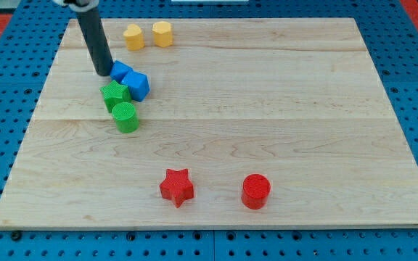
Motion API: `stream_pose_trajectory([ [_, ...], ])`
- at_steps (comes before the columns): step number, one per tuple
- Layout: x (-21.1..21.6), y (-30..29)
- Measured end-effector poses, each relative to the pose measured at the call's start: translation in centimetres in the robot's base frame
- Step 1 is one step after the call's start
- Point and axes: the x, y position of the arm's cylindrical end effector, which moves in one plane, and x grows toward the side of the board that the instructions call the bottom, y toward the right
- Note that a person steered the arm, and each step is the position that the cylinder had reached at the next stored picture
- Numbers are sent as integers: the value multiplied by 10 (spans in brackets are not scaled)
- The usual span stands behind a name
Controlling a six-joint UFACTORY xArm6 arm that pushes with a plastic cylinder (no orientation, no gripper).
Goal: Move the yellow heart above left to the red circle
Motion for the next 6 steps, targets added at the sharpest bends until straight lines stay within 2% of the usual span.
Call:
stream_pose_trajectory([
  [1,-51,-46],
  [2,-114,-43],
  [3,-110,48],
  [5,12,187],
  [6,62,216],
])
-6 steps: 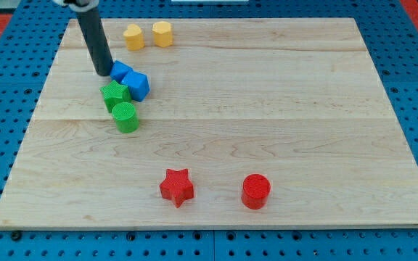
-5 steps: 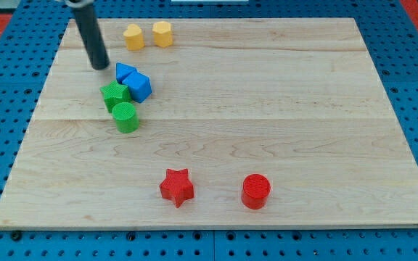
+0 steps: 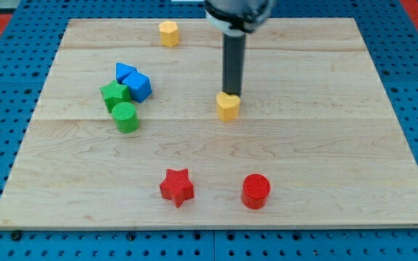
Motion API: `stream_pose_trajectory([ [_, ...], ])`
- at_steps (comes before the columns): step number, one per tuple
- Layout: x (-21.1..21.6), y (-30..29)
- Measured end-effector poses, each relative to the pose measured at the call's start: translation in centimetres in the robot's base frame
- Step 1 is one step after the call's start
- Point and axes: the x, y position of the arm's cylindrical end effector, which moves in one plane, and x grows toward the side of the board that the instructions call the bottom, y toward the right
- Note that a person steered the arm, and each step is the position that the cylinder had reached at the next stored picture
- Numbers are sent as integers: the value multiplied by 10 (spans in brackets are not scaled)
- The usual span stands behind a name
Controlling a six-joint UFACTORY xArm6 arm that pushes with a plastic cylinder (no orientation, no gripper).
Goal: Move the yellow heart above left to the red circle
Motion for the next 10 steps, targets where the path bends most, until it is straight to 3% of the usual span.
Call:
stream_pose_trajectory([
  [1,70,-4],
  [2,88,-29],
  [4,76,-72],
  [5,128,-56],
  [6,126,-60],
  [7,122,-173],
  [8,168,-153],
  [9,169,-67],
  [10,169,-52],
])
